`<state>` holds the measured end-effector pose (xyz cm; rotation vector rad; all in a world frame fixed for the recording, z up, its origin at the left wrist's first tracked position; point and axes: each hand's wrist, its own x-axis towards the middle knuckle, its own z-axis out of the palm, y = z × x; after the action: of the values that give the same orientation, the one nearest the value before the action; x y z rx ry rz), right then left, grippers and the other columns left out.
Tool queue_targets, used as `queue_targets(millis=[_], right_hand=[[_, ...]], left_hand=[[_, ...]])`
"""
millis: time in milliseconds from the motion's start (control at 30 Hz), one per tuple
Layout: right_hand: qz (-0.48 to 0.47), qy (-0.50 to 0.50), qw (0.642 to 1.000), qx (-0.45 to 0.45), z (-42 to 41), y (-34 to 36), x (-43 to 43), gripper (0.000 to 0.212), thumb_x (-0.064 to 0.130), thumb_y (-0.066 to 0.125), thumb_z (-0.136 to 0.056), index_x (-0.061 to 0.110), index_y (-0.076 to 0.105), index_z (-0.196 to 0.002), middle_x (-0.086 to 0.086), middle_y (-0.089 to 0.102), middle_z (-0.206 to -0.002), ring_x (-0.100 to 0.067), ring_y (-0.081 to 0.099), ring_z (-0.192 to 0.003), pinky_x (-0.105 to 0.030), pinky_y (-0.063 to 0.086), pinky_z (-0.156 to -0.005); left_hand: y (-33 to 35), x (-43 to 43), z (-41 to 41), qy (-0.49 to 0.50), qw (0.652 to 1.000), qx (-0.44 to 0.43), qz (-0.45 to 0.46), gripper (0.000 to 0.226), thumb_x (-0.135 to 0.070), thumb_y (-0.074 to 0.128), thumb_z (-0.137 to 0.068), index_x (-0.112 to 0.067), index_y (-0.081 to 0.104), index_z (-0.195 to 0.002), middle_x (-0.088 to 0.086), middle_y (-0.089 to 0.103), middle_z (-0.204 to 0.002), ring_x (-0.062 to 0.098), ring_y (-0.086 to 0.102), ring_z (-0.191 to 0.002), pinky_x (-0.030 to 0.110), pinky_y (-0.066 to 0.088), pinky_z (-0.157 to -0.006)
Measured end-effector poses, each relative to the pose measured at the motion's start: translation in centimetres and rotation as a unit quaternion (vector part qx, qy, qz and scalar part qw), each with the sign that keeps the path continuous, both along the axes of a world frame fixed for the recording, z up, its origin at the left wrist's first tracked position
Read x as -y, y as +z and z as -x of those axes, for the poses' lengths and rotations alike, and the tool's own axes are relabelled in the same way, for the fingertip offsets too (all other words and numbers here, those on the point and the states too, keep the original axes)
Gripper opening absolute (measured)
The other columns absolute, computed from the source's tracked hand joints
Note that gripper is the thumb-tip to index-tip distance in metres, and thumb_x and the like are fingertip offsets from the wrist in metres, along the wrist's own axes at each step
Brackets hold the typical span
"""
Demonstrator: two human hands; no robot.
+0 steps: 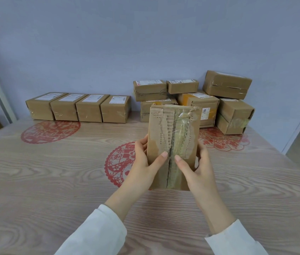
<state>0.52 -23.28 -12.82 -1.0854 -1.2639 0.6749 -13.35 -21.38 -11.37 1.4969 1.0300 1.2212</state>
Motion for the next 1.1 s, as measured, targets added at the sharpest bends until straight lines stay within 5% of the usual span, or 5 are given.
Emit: queue_targets(millis=[133,367,533,767,1100], right_hand=[[0.013,-0.019,0.999,-0.028,0.1,0.1,0.1,0.059,0.044,0.067,-0.069,0.042,0.038,-0.12,0.005,0.047,-0.132,-0.001,0.046,-0.121,-0.017,0.044,-0.092],[0.004,-0.021,1.0,-0.019,0.4,0.2,-0.1,0.046,0.029,0.071,-0.08,0.045,0.041,-0.111,0.004,0.051,-0.128,-0.004,0.048,-0.12,-0.03,0.046,-0.098],[0.017,-0.04,0.998,-0.047,0.5,0.2,0.1,0.044,0.05,0.062,-0.066,0.035,0.048,-0.105,0.001,0.055,-0.12,-0.008,0.052,-0.114,-0.024,0.045,-0.094],[-0.006,-0.009,0.999,-0.03,0.9,0.1,0.0,0.041,0.03,0.067,-0.075,0.017,0.049,-0.11,-0.01,0.051,-0.122,-0.008,0.049,-0.116,-0.003,0.043,-0.078],[0.01,-0.033,0.999,-0.017,0.7,0.6,0.3,0.034,0.05,0.059,-0.069,0.031,0.048,-0.094,-0.006,0.053,-0.113,-0.012,0.051,-0.109,-0.001,0.04,-0.073]], left_hand=[[-0.1,0.1,0.0,-0.001,1.0,-0.014,-0.004,0.058,-0.024,0.06,-0.089,-0.018,0.026,-0.136,-0.008,0.05,-0.126,0.002,0.053,-0.116,0.014,0.047,-0.093],[0.3,0.0,0.1,0.015,1.0,0.007,-0.003,0.04,-0.025,0.058,-0.089,-0.022,0.032,-0.119,-0.014,0.051,-0.112,-0.002,0.054,-0.106,0.007,0.048,-0.08],[0.3,0.1,0.5,0.007,1.0,-0.027,-0.011,0.039,-0.025,0.058,-0.091,-0.023,0.032,-0.119,-0.015,0.051,-0.112,-0.008,0.053,-0.104,0.004,0.045,-0.077],[0.9,-0.2,0.6,0.017,0.999,0.002,-0.037,0.064,-0.043,0.057,-0.074,-0.028,0.024,-0.127,-0.021,0.047,-0.118,-0.027,0.049,-0.093,-0.001,0.041,-0.075],[0.2,-0.2,0.8,0.008,0.999,0.008,-0.042,0.072,-0.047,0.064,-0.067,-0.022,0.033,-0.127,-0.008,0.053,-0.124,0.002,0.054,-0.116,0.019,0.048,-0.094]])
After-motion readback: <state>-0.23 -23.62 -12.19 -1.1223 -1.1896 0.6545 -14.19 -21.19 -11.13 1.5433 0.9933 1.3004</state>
